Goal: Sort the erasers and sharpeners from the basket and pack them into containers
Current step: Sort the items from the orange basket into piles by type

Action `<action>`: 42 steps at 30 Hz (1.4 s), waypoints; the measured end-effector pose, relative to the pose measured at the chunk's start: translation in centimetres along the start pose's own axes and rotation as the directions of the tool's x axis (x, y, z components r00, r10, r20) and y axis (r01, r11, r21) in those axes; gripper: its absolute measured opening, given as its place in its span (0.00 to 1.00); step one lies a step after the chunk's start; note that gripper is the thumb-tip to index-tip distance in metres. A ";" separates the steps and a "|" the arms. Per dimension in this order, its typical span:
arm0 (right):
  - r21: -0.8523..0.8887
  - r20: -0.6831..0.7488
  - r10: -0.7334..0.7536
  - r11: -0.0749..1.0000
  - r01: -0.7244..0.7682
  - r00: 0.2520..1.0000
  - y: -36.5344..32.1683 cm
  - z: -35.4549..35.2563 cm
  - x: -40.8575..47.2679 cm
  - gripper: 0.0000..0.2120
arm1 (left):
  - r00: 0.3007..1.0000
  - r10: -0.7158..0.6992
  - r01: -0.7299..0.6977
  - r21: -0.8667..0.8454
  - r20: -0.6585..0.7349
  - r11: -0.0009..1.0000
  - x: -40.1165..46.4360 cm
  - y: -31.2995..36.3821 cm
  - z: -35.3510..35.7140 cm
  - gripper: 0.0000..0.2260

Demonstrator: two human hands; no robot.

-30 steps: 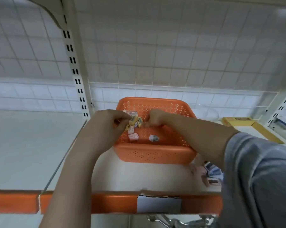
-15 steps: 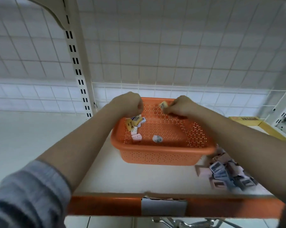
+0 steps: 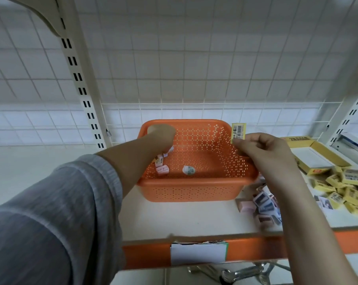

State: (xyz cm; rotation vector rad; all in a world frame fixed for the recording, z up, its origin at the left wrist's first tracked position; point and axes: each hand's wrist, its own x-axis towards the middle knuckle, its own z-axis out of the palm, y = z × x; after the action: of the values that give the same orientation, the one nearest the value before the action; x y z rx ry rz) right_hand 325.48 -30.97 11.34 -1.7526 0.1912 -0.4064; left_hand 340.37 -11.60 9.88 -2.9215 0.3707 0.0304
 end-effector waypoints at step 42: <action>-0.353 0.067 0.296 0.900 -0.255 0.953 12.9 -33.0 3.9 0.05 | 0.934 -0.145 -0.165 -0.756 -0.326 0.633 -11.6 32.1 -3.7 0.16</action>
State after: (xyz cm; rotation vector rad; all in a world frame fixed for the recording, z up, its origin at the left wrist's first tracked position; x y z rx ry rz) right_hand 318.01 -65.28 5.23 -2.0477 0.4409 -0.0593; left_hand 321.16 -39.96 7.89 -3.8079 0.5390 -0.4796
